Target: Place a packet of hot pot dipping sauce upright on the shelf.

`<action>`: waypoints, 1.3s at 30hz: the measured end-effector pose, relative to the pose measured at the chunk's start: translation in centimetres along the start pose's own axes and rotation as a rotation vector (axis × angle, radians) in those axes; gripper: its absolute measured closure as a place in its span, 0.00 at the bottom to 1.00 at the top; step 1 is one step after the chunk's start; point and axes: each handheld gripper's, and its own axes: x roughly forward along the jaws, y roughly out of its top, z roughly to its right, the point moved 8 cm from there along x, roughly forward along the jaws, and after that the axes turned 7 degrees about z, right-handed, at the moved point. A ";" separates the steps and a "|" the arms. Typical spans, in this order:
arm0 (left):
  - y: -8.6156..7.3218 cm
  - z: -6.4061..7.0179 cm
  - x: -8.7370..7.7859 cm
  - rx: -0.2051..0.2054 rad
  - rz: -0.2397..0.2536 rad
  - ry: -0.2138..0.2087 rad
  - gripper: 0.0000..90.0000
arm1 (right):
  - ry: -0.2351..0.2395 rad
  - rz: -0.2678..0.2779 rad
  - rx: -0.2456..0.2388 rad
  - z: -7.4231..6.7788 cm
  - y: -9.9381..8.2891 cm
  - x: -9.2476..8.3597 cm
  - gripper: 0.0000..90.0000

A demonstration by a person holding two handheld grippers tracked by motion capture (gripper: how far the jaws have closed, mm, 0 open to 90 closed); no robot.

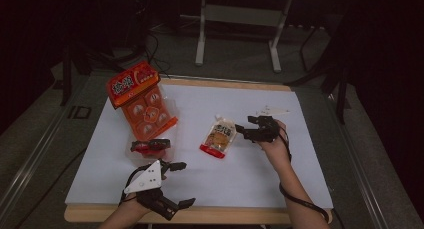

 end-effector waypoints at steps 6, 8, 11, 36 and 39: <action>-0.5 0.0 -0.1 -0.001 -0.007 0.013 0.03 | 0.007 -0.009 0.005 0.0 -0.2 1.5 0.38; -0.6 0.0 -0.1 0.002 -0.010 0.012 0.03 | 0.014 -0.009 0.017 0.1 -0.2 1.9 0.38; -0.7 0.1 0.1 -0.004 -0.012 0.006 0.03 | 0.009 -0.024 0.018 0.2 -0.4 2.6 0.42; -1.1 0.1 0.0 0.001 -0.025 -0.002 0.02 | -0.061 -0.132 0.043 2.3 -3.2 6.3 0.54; -1.0 0.1 -0.1 0.005 -0.022 0.000 0.02 | -0.085 -0.157 0.036 2.4 -3.6 6.7 0.56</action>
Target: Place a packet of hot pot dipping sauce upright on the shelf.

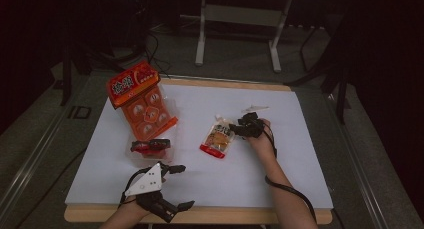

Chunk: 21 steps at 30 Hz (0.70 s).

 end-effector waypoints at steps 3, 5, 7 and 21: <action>-0.2 0.0 -0.1 -0.004 -0.010 -0.003 0.02 | 0.010 -0.015 0.010 -0.1 -0.3 0.4 0.57; -0.3 0.0 -0.1 -0.004 -0.013 -0.007 0.03 | 0.016 -0.020 0.014 -0.1 -0.5 0.6 0.58; -0.4 0.0 0.0 -0.001 -0.020 -0.007 0.02 | 0.021 -0.021 0.020 -0.1 -0.5 0.7 0.59; -0.1 0.2 -0.1 0.007 -0.010 -0.007 0.02 | 0.039 -0.082 0.031 -1.2 -0.5 0.8 0.99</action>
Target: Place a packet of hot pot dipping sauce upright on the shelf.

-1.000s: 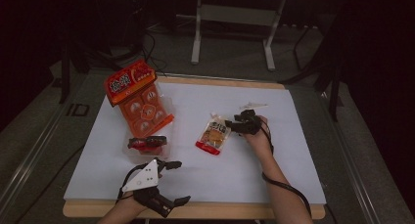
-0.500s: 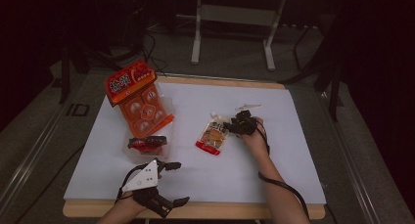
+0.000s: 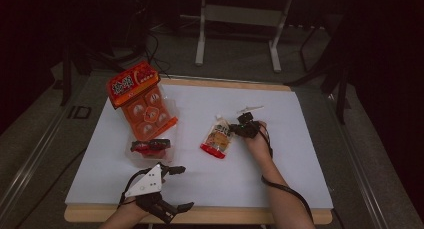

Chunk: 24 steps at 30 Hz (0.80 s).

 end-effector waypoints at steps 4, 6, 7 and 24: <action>0.1 -0.1 -0.1 -0.004 0.005 0.002 0.02 | -0.022 0.011 -0.013 -0.3 0.3 -0.4 1.00; 0.1 -0.2 -0.1 -0.004 0.006 0.004 0.02 | -0.028 0.017 -0.018 -0.4 0.4 -0.6 1.00; 0.1 -0.2 0.0 -0.004 0.004 0.003 0.02 | -0.027 0.024 -0.023 -0.5 0.5 -0.8 1.00; 0.3 -0.2 0.1 -0.021 0.017 0.002 0.03 | 0.043 0.150 -0.050 -3.2 3.3 -5.2 1.00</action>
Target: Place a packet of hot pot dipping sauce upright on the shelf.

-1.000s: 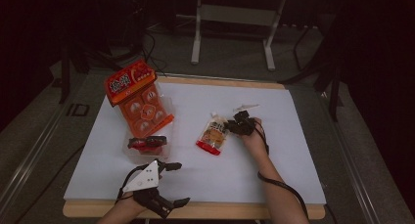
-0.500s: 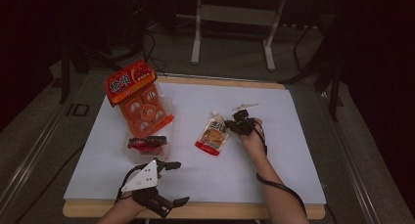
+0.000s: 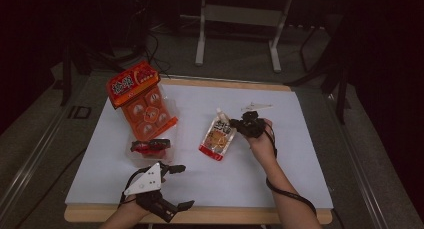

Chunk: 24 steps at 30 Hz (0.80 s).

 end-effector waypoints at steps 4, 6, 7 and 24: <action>0.0 0.1 0.1 0.004 0.003 -0.001 0.03 | 0.031 0.035 -0.017 -1.3 1.0 -0.9 1.00; 0.1 0.1 0.1 0.002 0.009 -0.003 0.02 | 0.049 0.050 -0.027 -2.0 1.5 -1.4 1.00; 0.1 0.1 0.1 0.002 0.011 -0.003 0.03 | 0.059 0.060 -0.032 -2.4 1.7 -1.6 1.00; 1.0 -0.3 -0.3 0.040 0.027 0.035 0.04 | 0.169 0.116 -0.188 -9.0 3.1 -4.8 1.00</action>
